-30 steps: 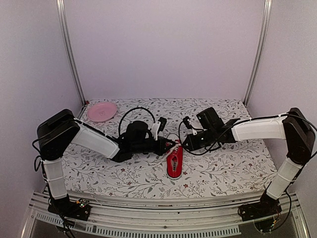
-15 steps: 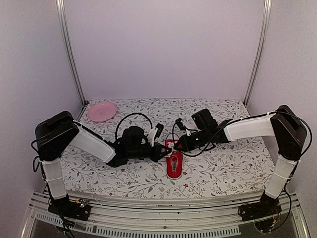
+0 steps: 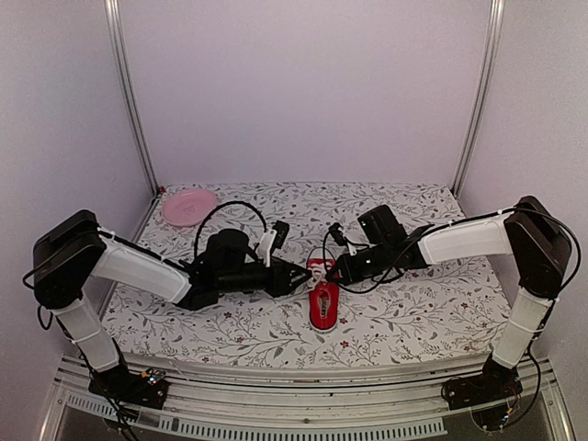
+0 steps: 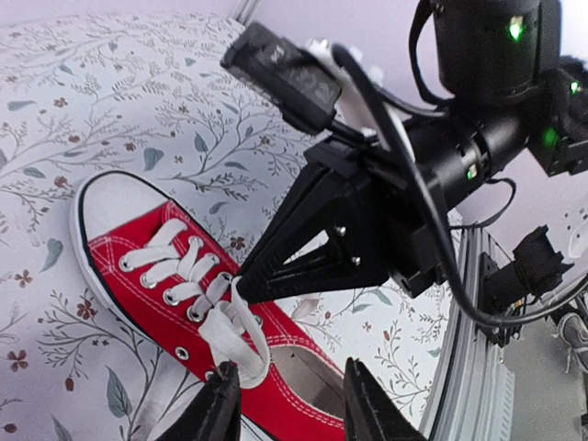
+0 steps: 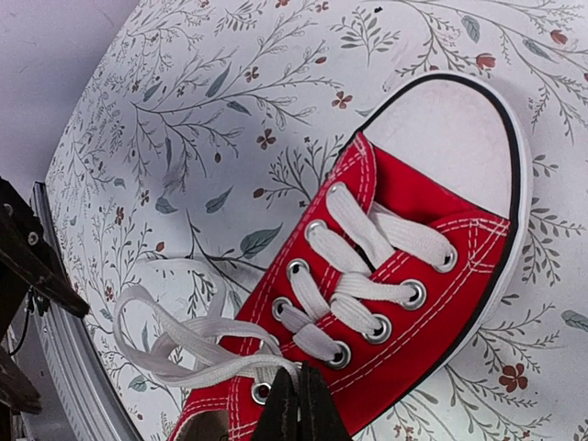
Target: Tie the shoes
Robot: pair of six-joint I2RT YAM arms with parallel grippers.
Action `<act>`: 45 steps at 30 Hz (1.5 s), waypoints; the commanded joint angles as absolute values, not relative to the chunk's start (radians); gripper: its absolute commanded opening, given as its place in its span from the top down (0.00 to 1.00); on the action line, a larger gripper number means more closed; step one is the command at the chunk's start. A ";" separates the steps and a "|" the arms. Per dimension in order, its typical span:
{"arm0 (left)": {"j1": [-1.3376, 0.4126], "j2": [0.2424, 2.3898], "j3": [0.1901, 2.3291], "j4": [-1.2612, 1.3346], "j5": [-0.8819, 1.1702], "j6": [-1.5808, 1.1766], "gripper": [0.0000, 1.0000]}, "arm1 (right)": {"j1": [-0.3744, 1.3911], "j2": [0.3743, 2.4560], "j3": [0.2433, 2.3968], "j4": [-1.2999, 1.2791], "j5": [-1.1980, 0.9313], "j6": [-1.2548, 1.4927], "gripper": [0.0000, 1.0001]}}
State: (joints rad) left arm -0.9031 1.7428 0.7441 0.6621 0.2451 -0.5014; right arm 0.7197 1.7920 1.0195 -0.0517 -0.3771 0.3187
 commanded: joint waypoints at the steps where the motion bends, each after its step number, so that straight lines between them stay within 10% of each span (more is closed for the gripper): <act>1: -0.891 1.693 0.745 0.565 0.154 -0.562 0.62 | 0.718 1.744 1.003 -0.027 -0.382 0.324 0.98; 30: -0.813 1.916 0.866 0.593 0.408 -0.840 0.69 | 0.718 1.722 0.997 -0.022 -0.382 0.319 0.98; 45: -0.810 2.017 0.880 0.735 0.511 -0.897 0.96 | 0.719 1.714 1.007 -0.040 -0.387 0.290 0.98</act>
State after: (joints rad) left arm -0.8242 1.9839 0.8658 0.6632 0.4694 -0.8803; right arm 0.7197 1.7401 1.0100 -0.0399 -0.3779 0.3138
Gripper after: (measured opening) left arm 0.075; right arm 0.026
